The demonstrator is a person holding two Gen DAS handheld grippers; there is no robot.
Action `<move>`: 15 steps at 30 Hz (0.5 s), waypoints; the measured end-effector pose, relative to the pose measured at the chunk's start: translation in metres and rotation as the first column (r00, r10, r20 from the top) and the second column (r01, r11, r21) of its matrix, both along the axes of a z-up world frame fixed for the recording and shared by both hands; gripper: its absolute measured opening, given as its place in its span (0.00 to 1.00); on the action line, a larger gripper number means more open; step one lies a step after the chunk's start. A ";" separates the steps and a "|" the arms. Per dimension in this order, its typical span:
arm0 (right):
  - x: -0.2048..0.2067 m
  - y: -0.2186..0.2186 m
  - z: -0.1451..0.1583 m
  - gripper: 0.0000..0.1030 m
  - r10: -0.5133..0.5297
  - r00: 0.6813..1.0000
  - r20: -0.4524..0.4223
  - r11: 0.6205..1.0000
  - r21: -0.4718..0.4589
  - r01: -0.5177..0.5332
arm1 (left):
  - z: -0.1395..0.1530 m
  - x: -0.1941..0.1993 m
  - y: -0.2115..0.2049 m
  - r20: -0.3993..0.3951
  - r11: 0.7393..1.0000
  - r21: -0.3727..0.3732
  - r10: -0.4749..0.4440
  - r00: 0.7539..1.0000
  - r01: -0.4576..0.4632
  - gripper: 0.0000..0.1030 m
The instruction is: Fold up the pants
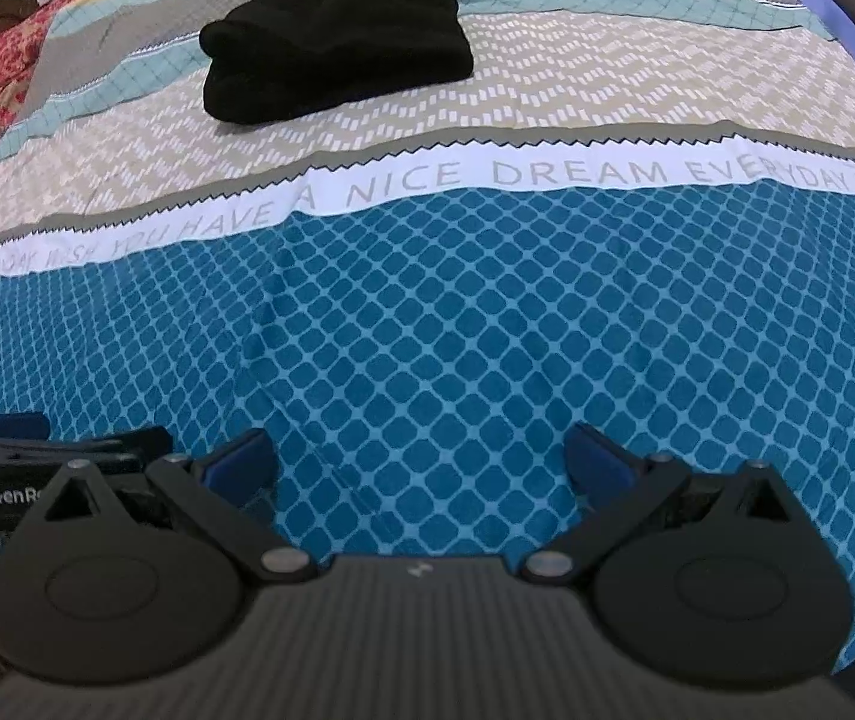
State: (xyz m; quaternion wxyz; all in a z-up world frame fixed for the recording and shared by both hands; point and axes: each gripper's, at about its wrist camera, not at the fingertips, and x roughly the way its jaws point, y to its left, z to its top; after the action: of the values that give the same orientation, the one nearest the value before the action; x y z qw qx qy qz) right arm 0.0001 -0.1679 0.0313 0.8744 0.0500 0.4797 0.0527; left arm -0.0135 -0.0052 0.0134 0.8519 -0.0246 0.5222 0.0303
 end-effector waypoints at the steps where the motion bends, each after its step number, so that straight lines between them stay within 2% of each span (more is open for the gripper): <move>1: 0.001 0.000 0.000 1.00 0.002 1.000 -0.003 1.000 0.001 -0.002 | -0.001 0.000 0.001 0.001 1.000 -0.002 0.002 1.000 -0.002 1.00; 8: 0.001 0.000 -0.001 1.00 0.012 1.000 -0.008 1.000 -0.004 -0.012 | 0.000 -0.002 0.000 0.035 0.999 -0.011 0.045 0.998 -0.044 1.00; 15: 0.000 0.000 0.004 1.00 0.025 0.999 -0.047 1.000 -0.014 -0.025 | 0.000 -0.002 0.000 0.015 1.000 -0.007 0.018 1.000 -0.018 1.00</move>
State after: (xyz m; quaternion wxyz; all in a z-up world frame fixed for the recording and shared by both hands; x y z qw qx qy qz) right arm -0.0003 -0.1674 0.0353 0.8626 0.0388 0.5009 0.0589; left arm -0.0156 -0.0057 0.0137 0.8555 -0.0323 0.5156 0.0361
